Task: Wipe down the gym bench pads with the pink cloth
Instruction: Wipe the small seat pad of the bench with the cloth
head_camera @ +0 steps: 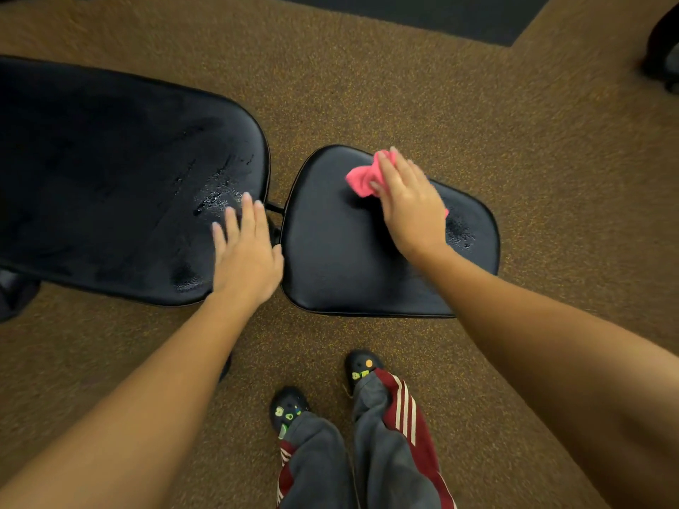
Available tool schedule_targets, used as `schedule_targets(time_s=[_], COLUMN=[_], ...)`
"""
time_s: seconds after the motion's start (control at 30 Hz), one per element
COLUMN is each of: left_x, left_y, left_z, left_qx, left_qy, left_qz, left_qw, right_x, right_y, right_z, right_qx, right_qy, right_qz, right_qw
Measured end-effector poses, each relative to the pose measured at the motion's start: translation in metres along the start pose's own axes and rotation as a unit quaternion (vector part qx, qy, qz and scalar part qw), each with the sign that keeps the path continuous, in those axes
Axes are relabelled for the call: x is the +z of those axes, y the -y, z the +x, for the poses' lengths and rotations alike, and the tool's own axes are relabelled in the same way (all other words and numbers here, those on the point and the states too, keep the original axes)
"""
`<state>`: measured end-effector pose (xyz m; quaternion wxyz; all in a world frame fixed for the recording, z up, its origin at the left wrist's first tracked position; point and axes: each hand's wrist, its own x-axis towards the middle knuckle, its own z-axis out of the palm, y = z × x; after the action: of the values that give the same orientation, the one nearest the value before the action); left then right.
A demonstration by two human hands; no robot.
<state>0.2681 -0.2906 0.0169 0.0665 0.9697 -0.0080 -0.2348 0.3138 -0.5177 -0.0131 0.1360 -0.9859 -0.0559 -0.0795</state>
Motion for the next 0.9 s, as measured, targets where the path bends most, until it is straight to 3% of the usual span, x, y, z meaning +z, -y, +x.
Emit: schedule_targets(time_s=[0.17,0.3,0.67,0.73,0.9], left_x=[0.002,0.012,0.023,0.023,0.023], left_y=[-0.044,-0.057,-0.059,-0.059,-0.061], left_z=[0.005,0.005,0.004,0.004,0.004], left_qx=[0.118,0.134,0.126,0.126,0.126], left_qy=[0.023,0.066,0.077,0.079,0.077], left_qz=[0.001,0.051,0.097,0.097,0.099], left_qw=[0.993,0.987,0.984,0.984,0.984], right_x=[-0.009,0.002,0.008,0.005,0.001], right_y=[-0.021,-0.019,-0.002,-0.015,-0.025], right_z=[0.002,-0.003,-0.037,-0.042,-0.015], right_qx=[0.036,0.094,-0.034,-0.024,0.097], right_qy=[0.071,0.169,0.141,0.123,0.140], right_qz=[-0.047,-0.027,-0.021,-0.030,0.001], right_qw=[0.996,0.981,0.989,0.992,0.985])
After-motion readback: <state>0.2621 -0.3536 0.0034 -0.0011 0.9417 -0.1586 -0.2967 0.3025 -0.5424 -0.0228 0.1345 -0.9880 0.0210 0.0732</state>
